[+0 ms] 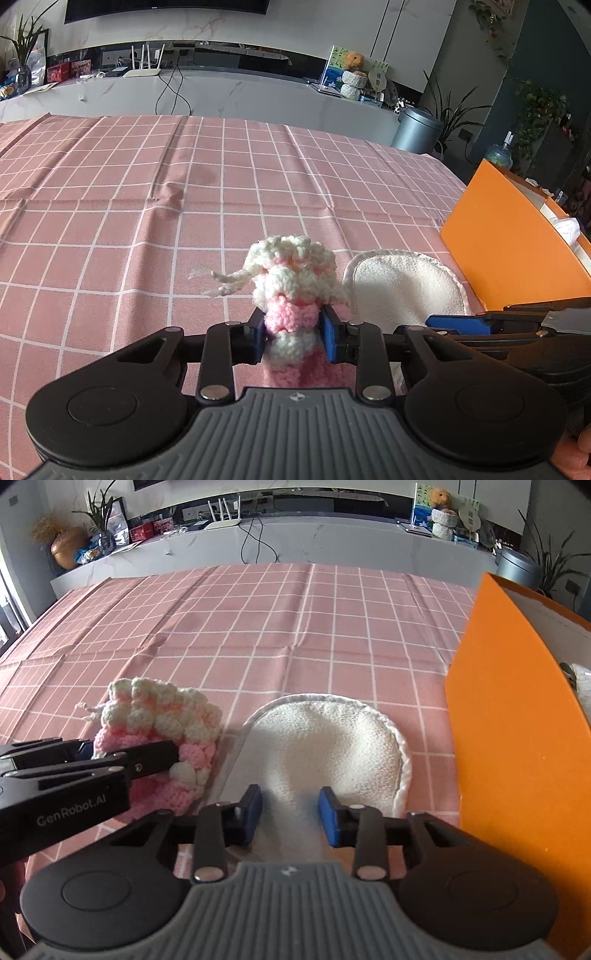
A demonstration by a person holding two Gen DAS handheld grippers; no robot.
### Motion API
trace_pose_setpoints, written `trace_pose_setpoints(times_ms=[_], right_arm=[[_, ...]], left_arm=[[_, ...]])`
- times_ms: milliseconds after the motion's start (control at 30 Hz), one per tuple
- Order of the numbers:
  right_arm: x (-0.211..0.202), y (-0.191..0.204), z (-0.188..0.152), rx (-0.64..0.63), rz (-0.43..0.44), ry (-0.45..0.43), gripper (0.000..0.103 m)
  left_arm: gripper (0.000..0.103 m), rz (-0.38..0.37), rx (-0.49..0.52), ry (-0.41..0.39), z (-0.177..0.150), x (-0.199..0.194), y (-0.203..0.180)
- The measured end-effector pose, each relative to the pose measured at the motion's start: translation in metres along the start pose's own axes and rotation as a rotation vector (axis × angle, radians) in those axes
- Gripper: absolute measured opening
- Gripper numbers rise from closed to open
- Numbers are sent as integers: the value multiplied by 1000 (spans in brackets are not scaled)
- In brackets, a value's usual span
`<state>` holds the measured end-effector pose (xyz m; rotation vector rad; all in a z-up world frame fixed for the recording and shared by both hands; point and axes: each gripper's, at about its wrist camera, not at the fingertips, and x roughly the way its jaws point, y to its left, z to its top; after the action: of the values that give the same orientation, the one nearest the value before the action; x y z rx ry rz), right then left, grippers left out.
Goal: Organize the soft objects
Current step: 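Close the left tool on the pink-and-white knitted item while the right tool holds the pouch, then carry the knitted item with the left tool and pouch with the right tool over the box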
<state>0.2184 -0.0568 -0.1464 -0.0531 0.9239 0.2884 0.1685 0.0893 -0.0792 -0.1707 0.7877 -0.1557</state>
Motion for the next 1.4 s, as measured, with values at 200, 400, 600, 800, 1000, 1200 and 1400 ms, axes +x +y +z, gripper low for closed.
trace_pose_setpoints(times_ms=[200,400,600,800,1000,1200,1400], right_arm=[[-1,-1,1,6,4,-5,8],[-33,6,0,-23,35,-83,6],[-77,6,2,-14,112,-171,6],[-129,-4,-1,-7,166,-270,6],[-176,-27,-9,5,183,-348,6],[-213,-60,-17,-16,151,-377,6],[-242,-99,-29,-83,36,-377,6]], left_arm=[[29,20,-20,-7,-3,-13,0],[29,45,-31,-44,-2,-39,-2],[29,79,-18,-112,3,-73,-11],[29,61,15,-187,13,-105,-32],[29,-21,89,-243,23,-121,-72],[29,-136,191,-264,36,-120,-121],[29,-257,291,-210,41,-99,-173]])
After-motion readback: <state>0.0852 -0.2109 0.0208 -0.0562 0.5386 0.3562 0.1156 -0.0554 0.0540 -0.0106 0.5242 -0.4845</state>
